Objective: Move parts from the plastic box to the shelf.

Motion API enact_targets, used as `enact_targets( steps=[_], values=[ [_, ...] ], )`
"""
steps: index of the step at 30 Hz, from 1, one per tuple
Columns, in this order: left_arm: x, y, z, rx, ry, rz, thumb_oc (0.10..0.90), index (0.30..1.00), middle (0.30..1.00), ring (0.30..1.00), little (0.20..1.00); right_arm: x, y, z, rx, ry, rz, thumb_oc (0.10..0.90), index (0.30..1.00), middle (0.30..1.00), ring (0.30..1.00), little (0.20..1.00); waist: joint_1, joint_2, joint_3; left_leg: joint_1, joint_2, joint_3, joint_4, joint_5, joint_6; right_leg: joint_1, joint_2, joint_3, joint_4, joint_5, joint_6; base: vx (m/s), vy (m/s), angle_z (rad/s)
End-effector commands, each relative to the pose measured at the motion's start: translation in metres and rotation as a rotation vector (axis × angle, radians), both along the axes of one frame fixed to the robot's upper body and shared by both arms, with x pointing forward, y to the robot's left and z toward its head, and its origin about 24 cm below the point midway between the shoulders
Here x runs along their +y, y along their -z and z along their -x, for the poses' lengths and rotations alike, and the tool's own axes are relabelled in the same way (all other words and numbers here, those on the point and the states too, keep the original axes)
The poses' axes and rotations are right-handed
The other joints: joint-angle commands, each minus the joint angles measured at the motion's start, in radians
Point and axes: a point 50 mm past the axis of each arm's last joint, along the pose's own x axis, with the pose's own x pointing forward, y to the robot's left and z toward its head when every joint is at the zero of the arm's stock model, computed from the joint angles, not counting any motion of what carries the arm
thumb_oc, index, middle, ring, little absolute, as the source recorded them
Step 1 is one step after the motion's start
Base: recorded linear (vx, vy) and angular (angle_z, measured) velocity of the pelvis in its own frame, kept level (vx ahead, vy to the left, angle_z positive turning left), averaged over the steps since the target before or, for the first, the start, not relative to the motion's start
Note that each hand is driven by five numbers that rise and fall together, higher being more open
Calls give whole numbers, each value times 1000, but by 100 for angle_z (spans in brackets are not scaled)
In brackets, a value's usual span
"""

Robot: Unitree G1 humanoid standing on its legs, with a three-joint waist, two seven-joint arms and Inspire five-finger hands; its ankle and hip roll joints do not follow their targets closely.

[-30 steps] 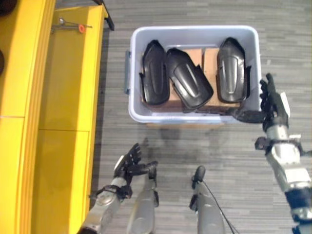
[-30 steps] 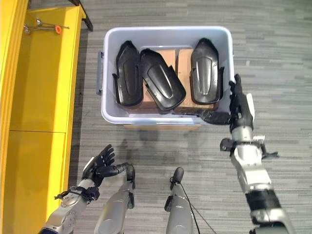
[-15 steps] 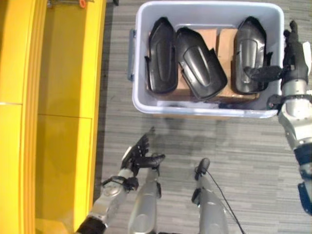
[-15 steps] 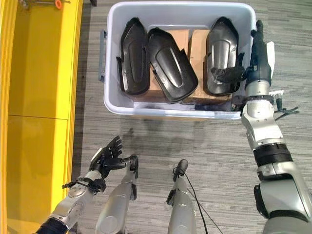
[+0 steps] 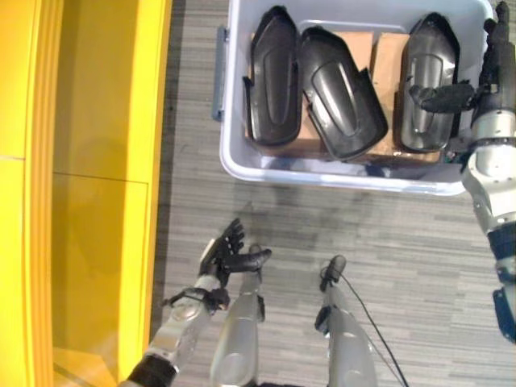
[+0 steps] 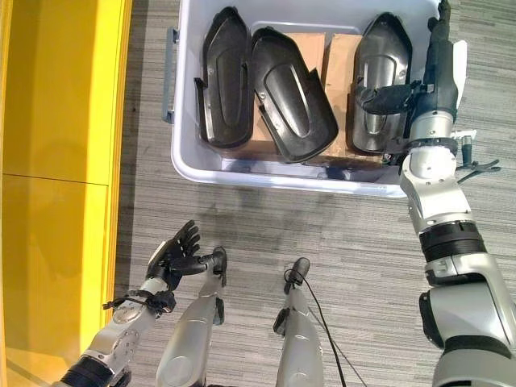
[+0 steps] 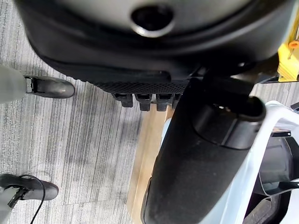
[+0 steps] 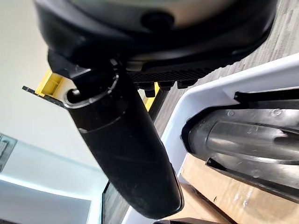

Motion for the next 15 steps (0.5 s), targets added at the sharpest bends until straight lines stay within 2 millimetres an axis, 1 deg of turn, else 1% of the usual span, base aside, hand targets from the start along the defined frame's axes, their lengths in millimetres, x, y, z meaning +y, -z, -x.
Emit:
enact_targets(
  steps=[1, 2, 5, 7, 8, 11, 14, 15],
  values=[
    [-4, -14, 5, -94, 33, 8, 900, 1000, 1000, 1000, 1000, -3, -68, 20, -236, 38, 97, 900, 1000, 1000, 1000, 1000, 16, -9, -54, -59, 25, -22, 43, 21, -3, 8, -72, -46, 170, -138, 72, 41, -10, 13],
    [-4, -15, 4, -100, 30, 7, 900, 1000, 1000, 1000, 1000, -5, -64, 14, -203, 50, 84, 900, 1000, 1000, 1000, 1000, 23, -8, -45, -75, 22, -30, 49, 21, -2, -2, -71, -48, 175, -141, 71, 21, -7, 13],
    [-5, -16, 3, -102, 29, 7, 900, 1000, 1000, 1000, 1000, -4, -64, 13, -198, 48, 87, 900, 1000, 1000, 1000, 1000, 23, -7, -44, -79, 21, -31, 50, 21, -1, -8, -71, -48, 176, -142, 70, 10, 0, 6],
    [-6, -17, 2, -107, 31, 10, 900, 1000, 1000, 1000, 1000, -5, -57, 7, -156, 52, 78, 900, 1000, 1000, 1000, 1000, 29, -4, -32, -95, 21, -35, 60, 20, -1, -22, -71, -47, 187, -145, 67, 43, -13, -2],
    [-6, -18, 2, -111, 30, 7, 900, 1000, 1000, 1000, 1000, -4, -55, 5, -139, 55, 77, 900, 1000, 1000, 1000, 1000, 32, -4, -29, -92, 22, -44, 64, -3, -9, -22, -69, -39, 194, -164, 76, 82, -27, 2],
    [-8, -19, 1, -117, 33, 12, 900, 1000, 1000, 1000, 1000, -8, -52, 1, -107, 73, 67, 900, 1000, 1000, 1000, 1000, 36, -1, -18, -115, 21, -49, 74, -4, -8, -40, -69, -38, 203, -168, 73, 28, -14, 3],
    [-10, -20, 0, -122, 36, 11, 900, 1000, 1000, 1000, 1000, -6, -48, -4, -84, 70, 66, 900, 1000, 1000, 1000, 1000, 38, 3, -8, -129, 18, -51, 81, -6, -7, -54, -69, -37, 213, -171, 72, 0, 0, 0],
    [-10, -21, -1, -126, 37, 13, 900, 1000, 1000, 1000, 1000, -5, -43, -8, -53, 67, 60, 900, 1000, 1000, 1000, 1000, 40, 10, -7, -152, 17, -54, 87, -5, -6, -77, -71, -33, 222, -174, 69, 0, 0, 0]
  ],
)
